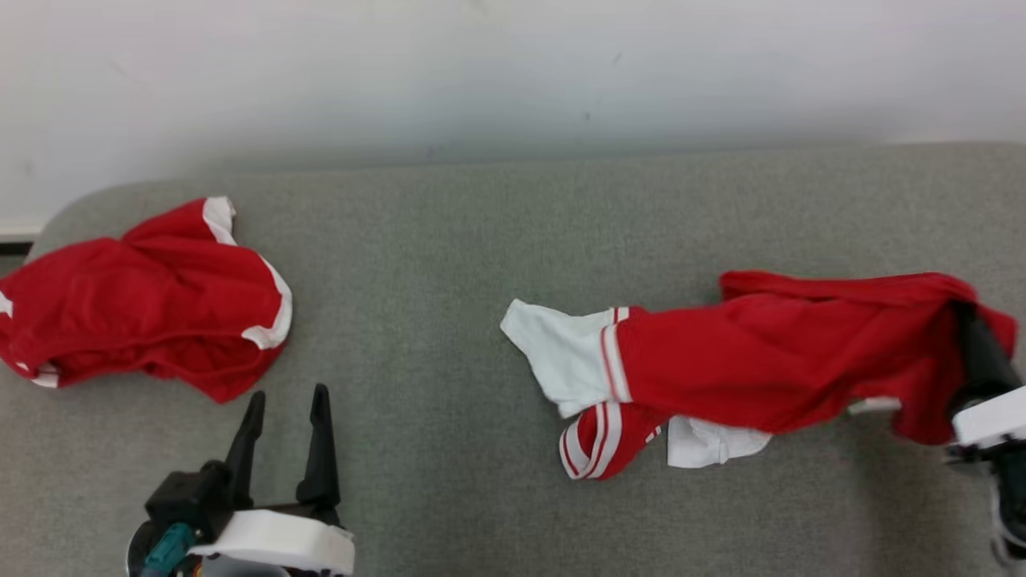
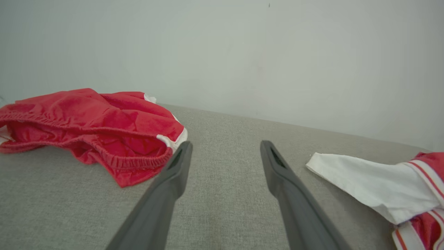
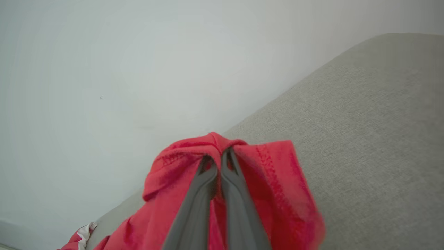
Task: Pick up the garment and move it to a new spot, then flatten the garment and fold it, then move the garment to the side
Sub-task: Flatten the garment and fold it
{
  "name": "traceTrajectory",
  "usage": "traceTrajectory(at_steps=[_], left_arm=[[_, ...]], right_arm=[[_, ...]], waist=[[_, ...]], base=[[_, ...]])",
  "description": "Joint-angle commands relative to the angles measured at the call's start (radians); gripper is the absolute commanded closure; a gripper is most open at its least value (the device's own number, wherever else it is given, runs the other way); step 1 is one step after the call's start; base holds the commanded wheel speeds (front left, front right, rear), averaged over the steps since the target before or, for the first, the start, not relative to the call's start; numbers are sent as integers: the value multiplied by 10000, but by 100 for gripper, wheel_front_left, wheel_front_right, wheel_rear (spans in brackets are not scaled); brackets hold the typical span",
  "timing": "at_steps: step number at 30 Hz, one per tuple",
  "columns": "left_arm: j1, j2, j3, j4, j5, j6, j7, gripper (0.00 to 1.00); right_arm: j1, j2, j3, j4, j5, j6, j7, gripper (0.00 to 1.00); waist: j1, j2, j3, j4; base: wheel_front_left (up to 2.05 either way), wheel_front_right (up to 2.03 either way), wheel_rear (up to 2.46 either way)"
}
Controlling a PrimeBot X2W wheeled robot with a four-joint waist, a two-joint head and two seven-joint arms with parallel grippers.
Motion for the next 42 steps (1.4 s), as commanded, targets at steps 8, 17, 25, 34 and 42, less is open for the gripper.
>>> traceTrajectory(at_steps=[8, 17, 25, 34, 42], left_arm=[[-633, 32, 12, 53, 280, -134, -6, 0], [-697, 32, 69, 254, 312, -179, -6, 0], [-246, 30, -12, 426, -44, -104, -6, 0], [97, 31, -328, 376, -352, 91, -6, 0], [200, 30, -466, 414, -444, 135, -6, 0]], right_arm=[[-1218, -1149, -962, 2395, 241, 4, -262, 100], [-1777, -1345, -169, 3876, -668, 4, -1088, 0], [-1159, -1199, 1180, 2548, -1969, 4, -2594, 0], [81, -818, 2835, 511, -3451, 3, -2751, 0], [786, -760, 4731, -435, -4551, 3, -2050, 0]], waist=[[0, -1, 1319, 274], [0, -1, 924, 187], [0, -1, -232, -133], [0, -1, -768, -9], [0, -1, -992, 429]], base=[[0, 0, 0], [0, 0, 0], [0, 0, 0], [0, 0, 0], [0, 0, 0]])
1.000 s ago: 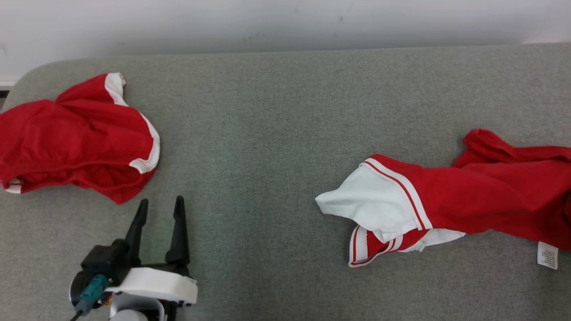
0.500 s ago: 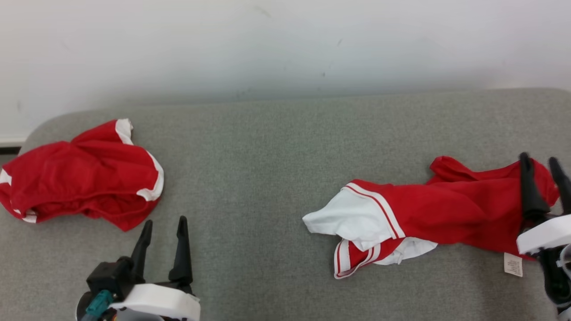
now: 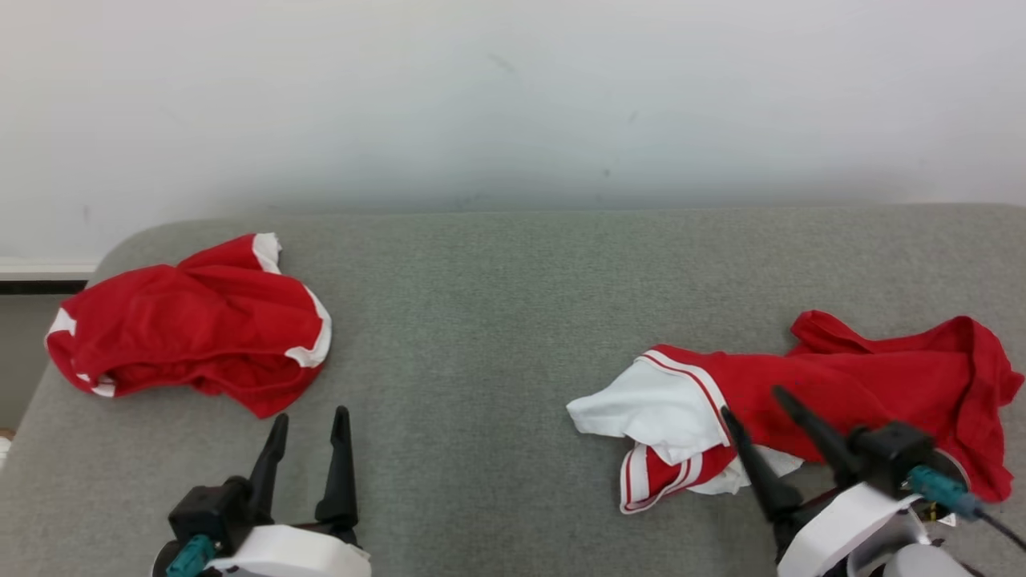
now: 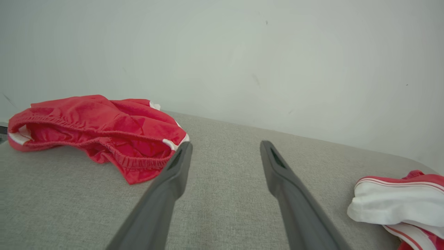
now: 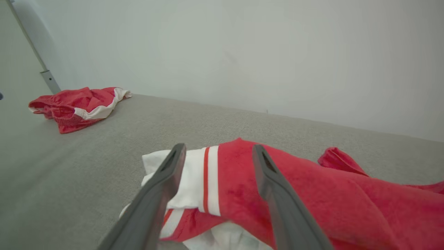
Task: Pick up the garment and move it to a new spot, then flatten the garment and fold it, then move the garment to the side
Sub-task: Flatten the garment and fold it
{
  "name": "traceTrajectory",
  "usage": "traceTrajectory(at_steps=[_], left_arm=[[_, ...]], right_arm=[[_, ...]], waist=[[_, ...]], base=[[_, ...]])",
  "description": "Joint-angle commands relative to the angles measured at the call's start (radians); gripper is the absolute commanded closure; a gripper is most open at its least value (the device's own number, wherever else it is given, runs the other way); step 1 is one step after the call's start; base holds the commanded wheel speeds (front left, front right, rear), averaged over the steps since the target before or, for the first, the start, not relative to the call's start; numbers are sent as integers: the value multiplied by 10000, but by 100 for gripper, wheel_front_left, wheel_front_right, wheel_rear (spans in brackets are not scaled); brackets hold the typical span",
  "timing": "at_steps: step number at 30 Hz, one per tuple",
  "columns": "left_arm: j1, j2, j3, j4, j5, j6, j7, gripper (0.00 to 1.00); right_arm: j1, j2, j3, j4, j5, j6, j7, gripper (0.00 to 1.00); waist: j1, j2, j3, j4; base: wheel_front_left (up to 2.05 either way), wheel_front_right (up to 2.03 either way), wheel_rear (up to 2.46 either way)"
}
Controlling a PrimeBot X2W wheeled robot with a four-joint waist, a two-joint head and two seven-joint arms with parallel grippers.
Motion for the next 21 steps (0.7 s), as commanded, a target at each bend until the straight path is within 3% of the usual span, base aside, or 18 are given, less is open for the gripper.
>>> traceTrajectory(at_steps=[1, 9, 15, 16, 17, 18, 19, 20, 21], left_arm=[[103, 36, -3, 0, -64, 45, -5, 0], [180, 33, -147, 42, -274, 154, -5, 0], [211, 35, -220, 51, -359, 209, -5, 0], [219, 35, -211, 57, -354, 222, -5, 0], [226, 35, -202, 56, -360, 228, -5, 0], [231, 33, -197, 44, -362, 234, -5, 0], [240, 33, -179, 40, -359, 235, -5, 0], [251, 33, -151, 34, -354, 240, -5, 0], [262, 36, -120, 32, -348, 251, -5, 0]], right_arm=[[88, -42, 149, -60, -84, 1, 84, 0], [-397, -240, 1541, 128, -844, 1, 1480, 0], [-549, -6, 1499, 658, -1195, 1, 2565, 2], [-544, 9, 1435, 693, -1180, -1, 2683, 22], [-538, -42, 1408, 736, -1267, -2, 2755, 51], [-528, -27, 1368, 742, -1301, -2, 2796, 67], [-495, 31, 1290, 740, -1300, -2, 2790, 91], [-461, 71, 1235, 736, -1318, -2, 2796, 100], [-431, 101, 1158, 720, -1350, -2, 2800, 100]], waist=[[0, -1, -49, 131], [0, -1, -122, 689], [0, -1, -163, 985], [0, -1, -169, 1007], [0, -1, -168, 1023], [0, -1, -164, 1032], [0, -1, -163, 1032], [0, -1, -159, 1020], [0, -1, -156, 999]], base=[[0, 0, 0], [0, 0, 0], [0, 0, 0], [0, 0, 0], [0, 0, 0], [0, 0, 0], [0, 0, 0], [0, 0, 0], [0, 0, 0]])
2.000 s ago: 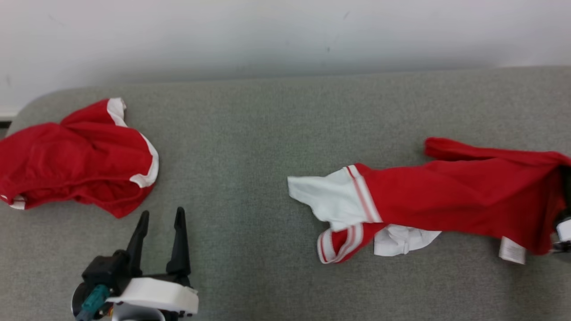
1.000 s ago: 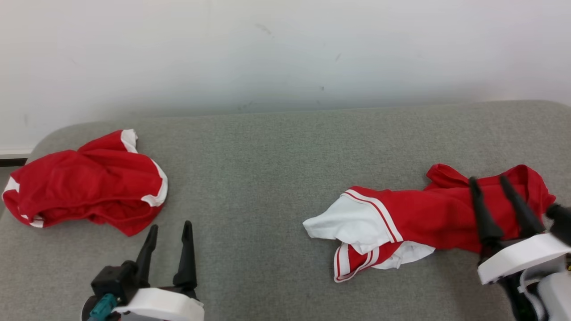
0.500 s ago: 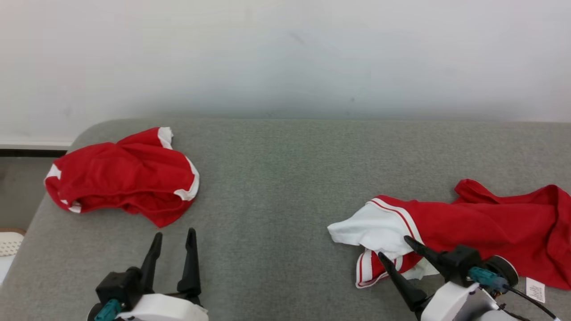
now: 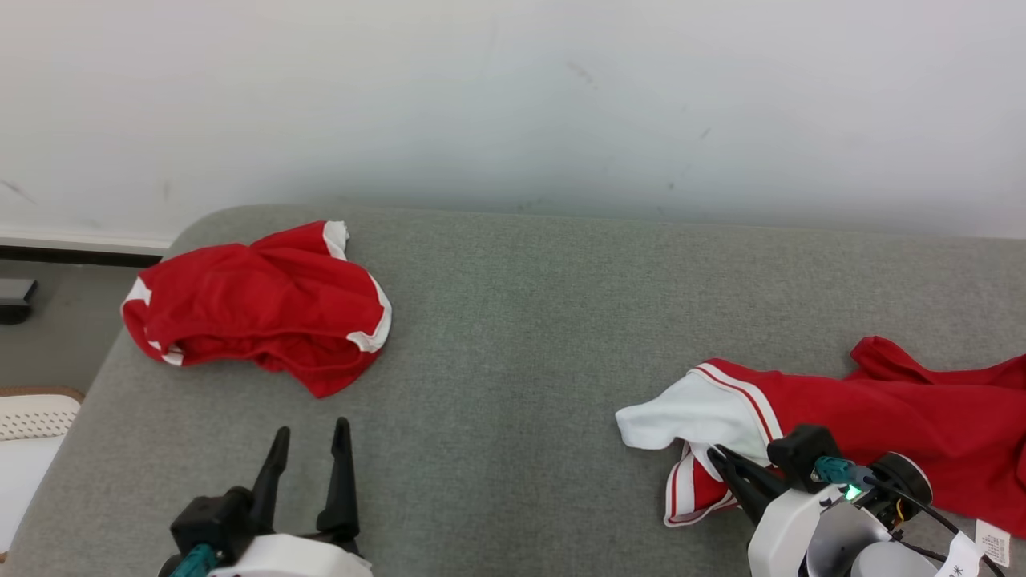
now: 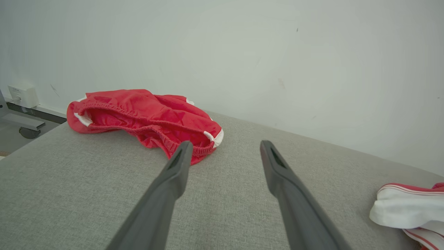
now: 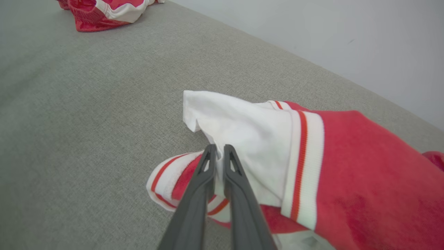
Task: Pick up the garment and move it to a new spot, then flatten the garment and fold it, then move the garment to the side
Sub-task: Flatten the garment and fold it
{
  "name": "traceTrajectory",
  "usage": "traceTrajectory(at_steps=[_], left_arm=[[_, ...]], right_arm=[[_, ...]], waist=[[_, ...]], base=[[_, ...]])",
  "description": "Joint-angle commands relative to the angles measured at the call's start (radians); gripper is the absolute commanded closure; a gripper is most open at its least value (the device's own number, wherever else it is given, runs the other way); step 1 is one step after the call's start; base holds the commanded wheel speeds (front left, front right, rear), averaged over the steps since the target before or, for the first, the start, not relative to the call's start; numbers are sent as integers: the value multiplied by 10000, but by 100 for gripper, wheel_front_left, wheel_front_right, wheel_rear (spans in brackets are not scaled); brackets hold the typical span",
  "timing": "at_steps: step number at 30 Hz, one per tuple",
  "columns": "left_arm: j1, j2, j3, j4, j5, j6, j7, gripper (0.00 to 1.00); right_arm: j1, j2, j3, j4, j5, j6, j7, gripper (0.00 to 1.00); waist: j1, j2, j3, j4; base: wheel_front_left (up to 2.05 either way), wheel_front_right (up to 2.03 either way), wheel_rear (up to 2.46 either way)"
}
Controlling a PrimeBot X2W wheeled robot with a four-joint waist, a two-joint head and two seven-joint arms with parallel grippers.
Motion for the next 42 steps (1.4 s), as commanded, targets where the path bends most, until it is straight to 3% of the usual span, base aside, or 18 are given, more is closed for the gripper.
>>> traceTrajectory(at_steps=[1, 7, 12, 20, 27, 31, 34, 35, 36, 42], left_arm=[[96, 36, 77, -18, -71, 61, -5, 0], [87, 35, 157, -5, 0, 37, -5, 0], [155, 36, 140, 17, 44, 58, -5, 0], [191, 36, 297, 34, 117, -6, -5, 0], [49, 35, 383, 33, 225, -86, -5, 0], [-27, 36, 347, 49, 259, -97, -5, 0], [-109, 36, 308, 120, 239, -96, -5, 0], [-145, 36, 289, 141, 231, -104, -5, 0], [-175, 38, 276, 164, 221, -114, -5, 0], [-245, 36, 263, 320, 282, -191, -5, 0]], right_arm=[[135, 35, -118, -19, -99, -6, -22, 100], [224, 298, -613, -457, 259, -8, -213, 100], [566, 257, -869, -1564, 1850, -9, 91, 100], [1919, -1499, -768, -4144, 4666, -11, 2114, 100], [3709, -2954, -1239, -4780, 5701, -9, 4076, 100], [4159, -3056, -1524, -4658, 5743, -9, 4580, 100], [4302, -2761, -1743, -4390, 5378, -9, 4672, 100], [4246, -2642, -1815, -4263, 5192, -9, 4624, 66], [4173, -2502, -1863, -4138, 5080, -9, 4574, 0], [3852, -1894, -2198, -4287, 5075, -9, 4555, 0]], waist=[[0, 0, 9, -48], [0, 0, 7, -344], [0, 0, -58, -674], [0, 0, -29, -1219], [0, 0, 229, -1519], [0, 0, 368, -1569], [0, 0, 473, -1583], [0, 0, 503, -1581], [0, 0, 526, -1575], [0, 0, 466, -1484]], base=[[0, 0, 0], [0, 0, 0], [0, 0, 0], [0, 0, 0], [0, 0, 0], [0, 0, 0], [0, 0, 0], [0, 0, 0], [0, 0, 0], [0, 0, 0]])
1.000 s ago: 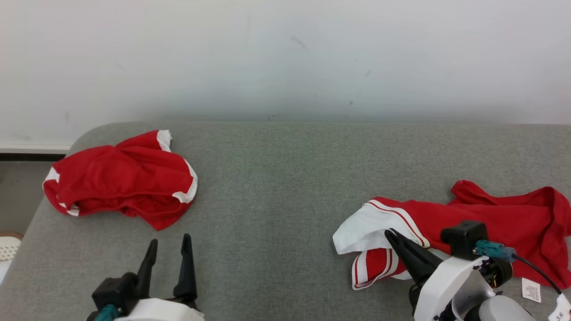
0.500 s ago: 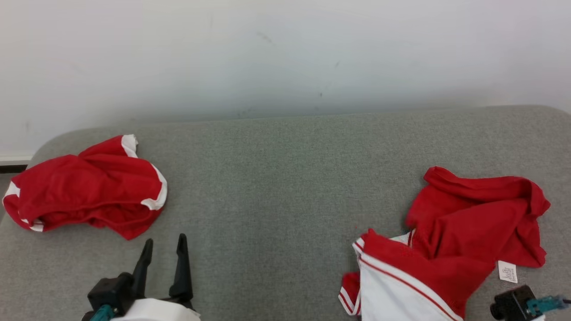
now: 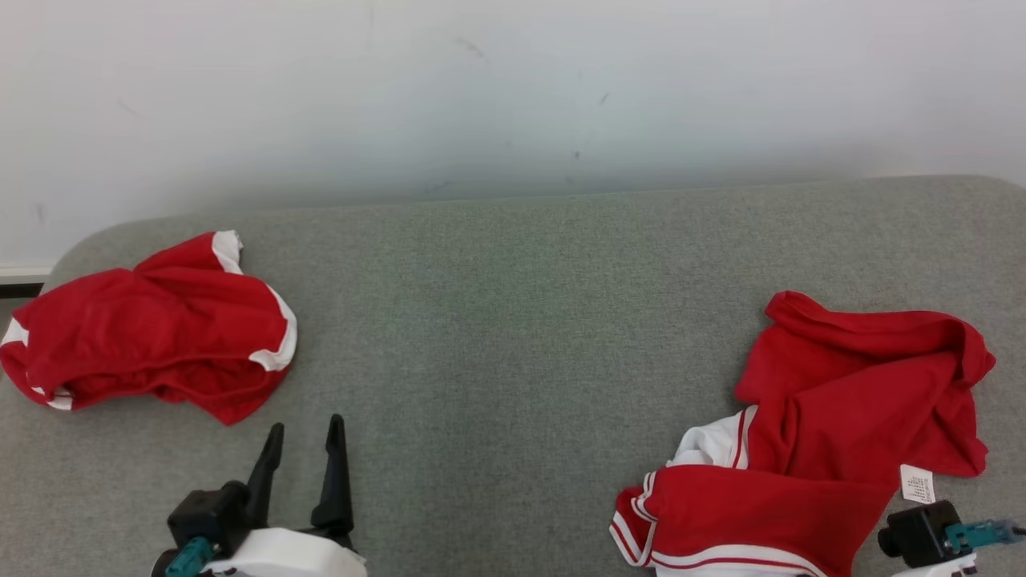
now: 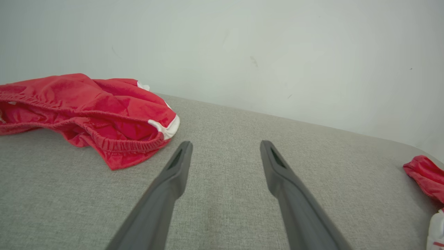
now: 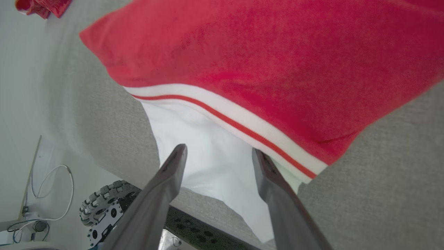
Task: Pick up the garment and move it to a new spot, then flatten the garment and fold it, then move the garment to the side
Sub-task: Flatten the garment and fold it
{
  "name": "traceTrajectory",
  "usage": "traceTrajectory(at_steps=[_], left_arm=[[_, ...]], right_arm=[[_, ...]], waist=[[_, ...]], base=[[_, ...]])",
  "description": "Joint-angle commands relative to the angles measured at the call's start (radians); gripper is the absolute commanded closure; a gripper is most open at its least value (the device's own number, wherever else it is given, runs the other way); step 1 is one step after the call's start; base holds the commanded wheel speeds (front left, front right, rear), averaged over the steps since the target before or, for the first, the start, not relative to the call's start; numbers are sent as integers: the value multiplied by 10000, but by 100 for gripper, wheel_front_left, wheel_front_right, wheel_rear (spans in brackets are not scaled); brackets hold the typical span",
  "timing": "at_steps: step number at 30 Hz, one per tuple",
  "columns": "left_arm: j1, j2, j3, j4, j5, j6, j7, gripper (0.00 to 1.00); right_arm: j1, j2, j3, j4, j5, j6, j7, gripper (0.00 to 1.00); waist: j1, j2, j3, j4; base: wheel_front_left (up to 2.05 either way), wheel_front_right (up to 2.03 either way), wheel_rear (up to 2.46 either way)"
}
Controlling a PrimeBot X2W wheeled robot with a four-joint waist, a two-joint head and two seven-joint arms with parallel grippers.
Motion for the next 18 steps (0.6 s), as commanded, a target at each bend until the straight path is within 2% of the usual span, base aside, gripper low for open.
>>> traceTrajectory(at_steps=[1, 6, 9, 13, 18], left_arm=[[-41, 34, 23, 29, 91, -39, -5, 0], [-13, 34, -61, 109, -11, -38, -5, 0], [10, 36, -113, 101, -96, 15, -5, 0], [0, 34, -170, 72, -169, 35, -5, 0], [-204, 36, -374, 68, -347, 88, -5, 0]], right_arm=[[-124, -33, -106, -147, 108, -13, 22, 0], [-373, -111, -582, -1288, 835, -13, -78, 0], [-759, -209, -1018, -1497, 550, -13, -487, 0], [-1585, 134, -1028, -855, -151, -13, -860, 0], [-2942, 439, -274, 623, -1014, -15, -573, 0]], waist=[[0, 0, -55, 33], [0, 0, -238, 163], [0, 0, -312, 254], [0, 0, -305, 404], [0, 0, -137, 844]], base=[[0, 0, 0], [0, 0, 0], [0, 0, 0], [0, 0, 0], [0, 0, 0]])
